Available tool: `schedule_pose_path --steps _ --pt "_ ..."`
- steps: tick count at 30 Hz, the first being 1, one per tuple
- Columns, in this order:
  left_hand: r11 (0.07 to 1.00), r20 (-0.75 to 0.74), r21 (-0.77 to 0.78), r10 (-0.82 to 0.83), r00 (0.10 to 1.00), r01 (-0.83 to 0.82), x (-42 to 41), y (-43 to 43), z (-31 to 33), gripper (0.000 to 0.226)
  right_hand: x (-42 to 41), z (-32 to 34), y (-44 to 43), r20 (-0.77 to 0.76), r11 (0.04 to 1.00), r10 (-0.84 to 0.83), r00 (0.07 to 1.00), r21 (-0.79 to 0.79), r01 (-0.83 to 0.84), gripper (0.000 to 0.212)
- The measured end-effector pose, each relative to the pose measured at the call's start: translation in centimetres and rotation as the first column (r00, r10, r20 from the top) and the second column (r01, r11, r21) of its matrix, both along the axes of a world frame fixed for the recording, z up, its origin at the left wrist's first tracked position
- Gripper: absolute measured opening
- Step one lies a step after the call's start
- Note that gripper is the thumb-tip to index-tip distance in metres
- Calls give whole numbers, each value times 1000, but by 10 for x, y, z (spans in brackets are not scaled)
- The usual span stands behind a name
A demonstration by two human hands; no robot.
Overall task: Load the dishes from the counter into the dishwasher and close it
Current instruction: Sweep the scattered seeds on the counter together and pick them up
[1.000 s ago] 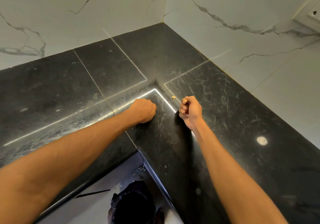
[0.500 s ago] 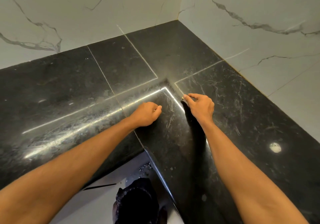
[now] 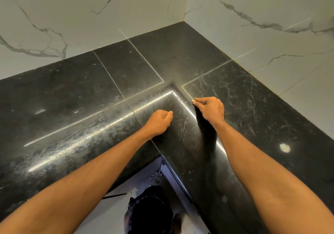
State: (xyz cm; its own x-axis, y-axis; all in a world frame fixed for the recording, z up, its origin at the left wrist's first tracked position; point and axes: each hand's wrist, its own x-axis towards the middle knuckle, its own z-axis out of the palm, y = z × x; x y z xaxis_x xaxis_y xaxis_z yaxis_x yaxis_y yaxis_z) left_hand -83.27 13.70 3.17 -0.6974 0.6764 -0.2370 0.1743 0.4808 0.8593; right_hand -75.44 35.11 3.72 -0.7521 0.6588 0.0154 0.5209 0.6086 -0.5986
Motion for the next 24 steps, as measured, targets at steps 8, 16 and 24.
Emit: schedule_pose_path --steps 8,16,24 --pt "998 24 45 39 999 -40 1 -4 -2 52 2 3 -41 -2 998 -51 999 -25 51 20" --pt "996 61 81 39 997 -44 9 -18 0 50 35 8 -109 48 988 -122 991 -85 125 8" --pt "991 52 116 -75 996 69 44 -70 2 50 69 12 -168 -264 335 -732 628 -942 -5 22"
